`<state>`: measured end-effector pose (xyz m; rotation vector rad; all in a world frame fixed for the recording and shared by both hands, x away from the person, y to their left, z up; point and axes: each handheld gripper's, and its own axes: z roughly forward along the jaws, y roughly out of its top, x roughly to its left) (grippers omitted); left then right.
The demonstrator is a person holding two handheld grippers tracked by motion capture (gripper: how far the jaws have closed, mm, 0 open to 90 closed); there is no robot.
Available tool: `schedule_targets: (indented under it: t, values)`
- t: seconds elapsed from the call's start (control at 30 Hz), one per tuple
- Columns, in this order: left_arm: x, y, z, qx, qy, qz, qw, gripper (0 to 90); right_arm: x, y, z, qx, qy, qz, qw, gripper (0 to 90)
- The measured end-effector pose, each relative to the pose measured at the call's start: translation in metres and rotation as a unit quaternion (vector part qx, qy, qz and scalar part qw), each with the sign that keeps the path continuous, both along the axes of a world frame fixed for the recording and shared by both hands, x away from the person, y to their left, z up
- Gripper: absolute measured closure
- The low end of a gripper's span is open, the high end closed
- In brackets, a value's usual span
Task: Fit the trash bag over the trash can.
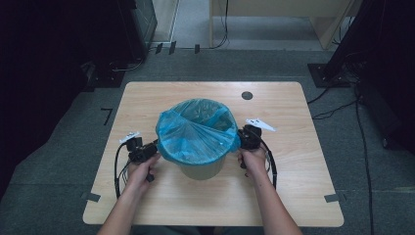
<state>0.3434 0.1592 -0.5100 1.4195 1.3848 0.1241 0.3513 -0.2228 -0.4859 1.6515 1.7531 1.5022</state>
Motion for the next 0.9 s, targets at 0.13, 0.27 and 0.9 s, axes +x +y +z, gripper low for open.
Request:
schedule_targets:
  t: [0.13,0.27,0.9]
  values:
    - [-0.01,0.008,0.008,-0.006,-0.041,0.003,0.9991,57.1,-0.008,-0.002,0.001,-0.008,-0.014,0.018,0.9997,90.0]
    - [-0.016,0.014,0.017,-0.031,-0.068,-0.025,0.9969,53.8,-0.016,0.001,0.002,-0.038,-0.031,0.025,0.9985,90.0]
    - [-0.005,0.019,0.052,-0.021,-0.088,-0.014,0.9958,18.4,-0.009,-0.003,0.012,-0.002,-0.032,0.031,0.999,90.0]
